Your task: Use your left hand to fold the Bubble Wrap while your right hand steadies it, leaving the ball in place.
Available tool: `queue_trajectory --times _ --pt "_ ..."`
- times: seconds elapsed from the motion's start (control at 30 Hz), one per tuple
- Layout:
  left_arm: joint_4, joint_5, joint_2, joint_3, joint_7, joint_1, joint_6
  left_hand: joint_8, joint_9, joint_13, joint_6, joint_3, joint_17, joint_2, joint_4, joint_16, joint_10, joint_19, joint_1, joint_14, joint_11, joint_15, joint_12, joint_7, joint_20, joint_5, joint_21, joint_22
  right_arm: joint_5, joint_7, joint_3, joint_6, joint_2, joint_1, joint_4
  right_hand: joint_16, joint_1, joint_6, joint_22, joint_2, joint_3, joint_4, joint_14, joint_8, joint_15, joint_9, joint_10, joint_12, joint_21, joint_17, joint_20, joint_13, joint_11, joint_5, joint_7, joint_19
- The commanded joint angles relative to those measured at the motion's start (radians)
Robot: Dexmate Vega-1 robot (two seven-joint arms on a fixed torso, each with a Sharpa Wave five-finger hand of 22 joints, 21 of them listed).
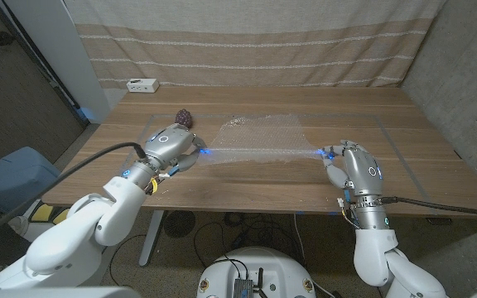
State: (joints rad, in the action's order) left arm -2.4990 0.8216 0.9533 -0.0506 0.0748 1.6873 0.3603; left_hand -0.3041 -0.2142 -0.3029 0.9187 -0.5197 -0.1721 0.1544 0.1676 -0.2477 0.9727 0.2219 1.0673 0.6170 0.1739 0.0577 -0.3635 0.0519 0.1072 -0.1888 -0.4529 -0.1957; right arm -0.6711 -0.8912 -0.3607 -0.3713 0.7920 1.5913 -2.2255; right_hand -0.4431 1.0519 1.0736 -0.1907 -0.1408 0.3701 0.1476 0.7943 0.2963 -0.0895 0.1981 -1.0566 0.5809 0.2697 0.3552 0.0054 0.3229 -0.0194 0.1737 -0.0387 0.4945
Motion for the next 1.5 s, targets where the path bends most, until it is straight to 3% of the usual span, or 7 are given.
queue_trajectory --times 0.03,0.17,0.43,1.07,1.5 --pt "-0.01 -0.041 -0.069 -0.101 -0.083 -0.011 -0.066 -0.005 -0.004 -0.011 0.004 -0.003 -0.001 0.009 -0.006 0.001 0.025 0.007 0.013 0.01 0.01 0.11 -0.008 -0.007 0.004 -0.005 -0.01 -0.003 -0.009 0.051 0.027 0.052 -0.009 -0.039 -0.002 0.007 0.0 0.028 -0.002 -0.009 0.007 -0.002 -0.006 0.002 -0.118 0.002 0.002 0.006 -0.003 0.005 0.002 0.004 -0.002 0.007 0.017 -0.007" --pt "0.001 0.059 -0.08 -0.068 -0.084 -0.047 -0.021 -0.006 -0.005 -0.017 0.007 -0.004 -0.001 0.008 -0.005 0.003 0.026 0.008 0.014 0.014 0.011 0.109 -0.01 -0.011 0.004 -0.005 -0.012 -0.003 0.016 0.078 0.026 0.09 -0.022 -0.087 0.021 0.008 0.0 0.028 -0.002 -0.009 0.007 -0.002 -0.006 0.002 -0.119 0.002 0.002 0.007 -0.004 0.008 0.002 0.004 -0.002 0.007 0.016 -0.008" --pt "0.017 0.117 -0.107 -0.054 -0.079 -0.094 -0.013 -0.007 -0.006 -0.026 0.011 -0.003 -0.001 0.007 -0.004 0.004 0.029 0.011 0.016 0.023 0.008 0.112 -0.013 -0.006 0.003 -0.005 -0.014 -0.003 0.041 0.113 0.016 0.136 -0.05 -0.178 0.068 0.01 -0.001 0.029 -0.002 -0.009 0.008 -0.001 -0.007 0.001 -0.119 0.003 0.003 0.008 -0.004 0.01 0.003 0.003 -0.002 0.007 0.017 -0.009" --pt "0.112 0.124 -0.122 0.045 -0.08 -0.271 0.041 -0.007 -0.008 -0.047 0.014 -0.002 -0.001 0.004 -0.006 0.009 0.032 0.019 0.018 0.041 0.01 0.115 -0.017 -0.004 0.005 -0.005 -0.02 -0.004 0.081 0.191 -0.062 0.215 -0.104 -0.421 0.234 0.013 -0.001 0.03 -0.002 -0.007 0.011 0.0 -0.004 -0.002 -0.121 0.004 0.001 0.01 -0.004 0.019 0.003 -0.001 -0.004 0.007 0.018 -0.01" --pt "0.221 0.084 -0.099 0.177 -0.051 -0.439 0.095 -0.007 -0.009 -0.058 0.017 -0.001 -0.001 0.002 -0.006 0.012 0.033 0.02 0.019 0.049 0.009 0.116 -0.018 -0.004 0.003 -0.005 -0.022 -0.004 0.094 0.224 -0.13 0.232 -0.147 -0.579 0.365 0.016 -0.002 0.03 -0.002 -0.006 0.012 0.001 -0.004 -0.003 -0.121 0.005 0.004 0.012 -0.004 0.024 0.003 -0.002 -0.002 0.007 0.017 -0.011"
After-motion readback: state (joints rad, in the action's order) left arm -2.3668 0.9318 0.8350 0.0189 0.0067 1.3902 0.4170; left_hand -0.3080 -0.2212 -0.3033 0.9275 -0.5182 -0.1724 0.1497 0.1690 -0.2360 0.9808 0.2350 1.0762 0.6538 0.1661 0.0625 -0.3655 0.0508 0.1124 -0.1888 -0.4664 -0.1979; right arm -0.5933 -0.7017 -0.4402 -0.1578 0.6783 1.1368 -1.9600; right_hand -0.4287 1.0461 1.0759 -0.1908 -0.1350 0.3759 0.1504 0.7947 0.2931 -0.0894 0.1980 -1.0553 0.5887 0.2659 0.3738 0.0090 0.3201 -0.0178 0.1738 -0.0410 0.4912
